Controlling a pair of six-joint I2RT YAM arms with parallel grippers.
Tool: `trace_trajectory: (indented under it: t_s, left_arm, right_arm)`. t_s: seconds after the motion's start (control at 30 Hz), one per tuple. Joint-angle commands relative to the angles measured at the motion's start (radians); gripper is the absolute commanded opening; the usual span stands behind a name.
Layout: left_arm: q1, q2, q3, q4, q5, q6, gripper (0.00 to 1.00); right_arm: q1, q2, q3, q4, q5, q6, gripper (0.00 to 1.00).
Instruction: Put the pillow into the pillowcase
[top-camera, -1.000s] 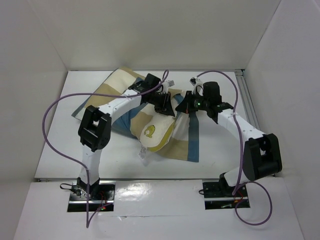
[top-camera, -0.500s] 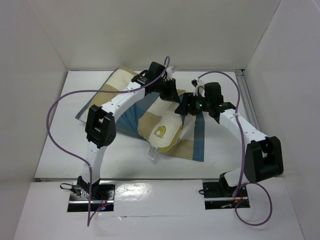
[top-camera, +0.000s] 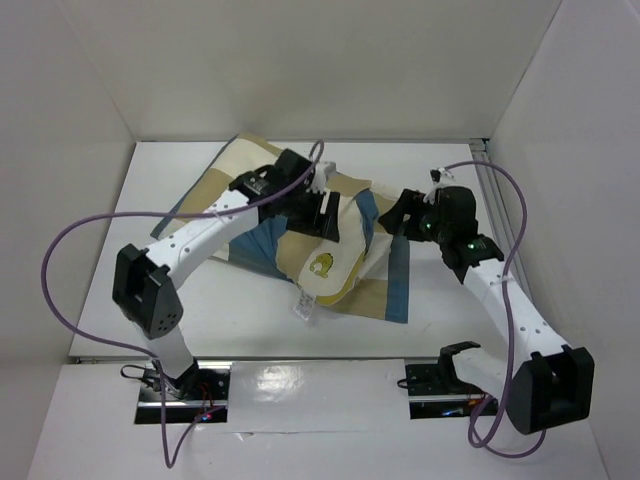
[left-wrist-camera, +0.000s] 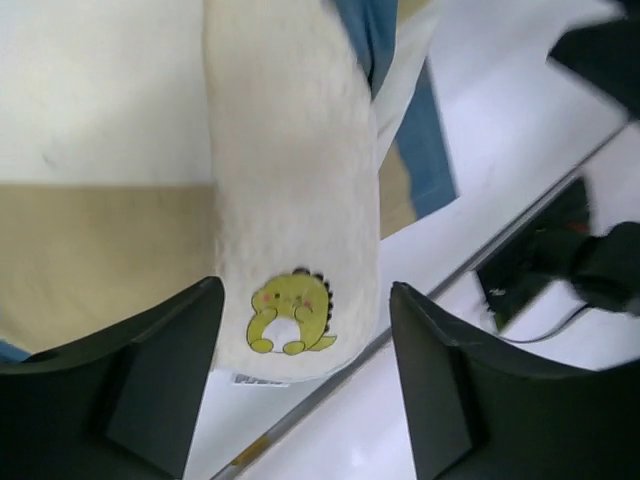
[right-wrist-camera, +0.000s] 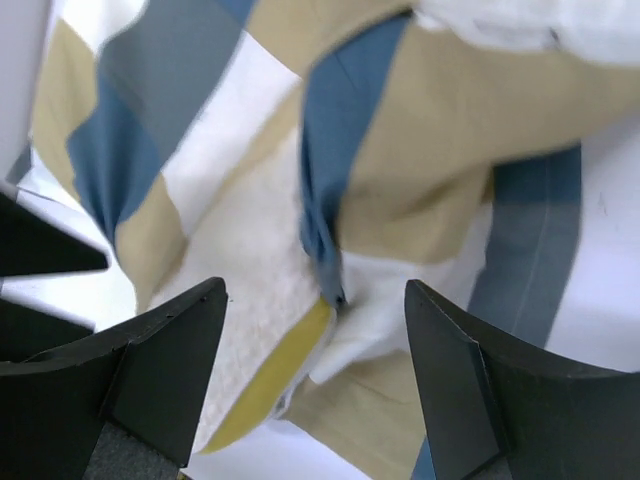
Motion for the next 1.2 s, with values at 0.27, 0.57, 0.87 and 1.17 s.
trace_trajectory:
  t_s: [0.27,0.57,0.87,1.17]
  left_arm:
    - [-0.360,-0.055,-0.214,0.052,-0.507,0.074,0.93]
    - [-0.282,0.211,0.008,-0.100,-0.684,-0.027,0.00]
    - [-0.138,0.053,0.125,-0.090,-0.345,0.066,0.00]
    - [0.022,0.033,0.254,-0.100,-0.075,0.086,0.00]
  right_arm:
    - [-0.009,-0.108,-0.179,-0.064,0.039,0.131,0.84]
    - [-0.018,-0.128,-0.226,-0.013,-0.056,0.177,0.79]
    - [0.032,-0.033,-0.250,0.235,-0.044,0.293,0.68]
    - [0.078,0.131,-0.164,0.462,0.002,0.378,0.60]
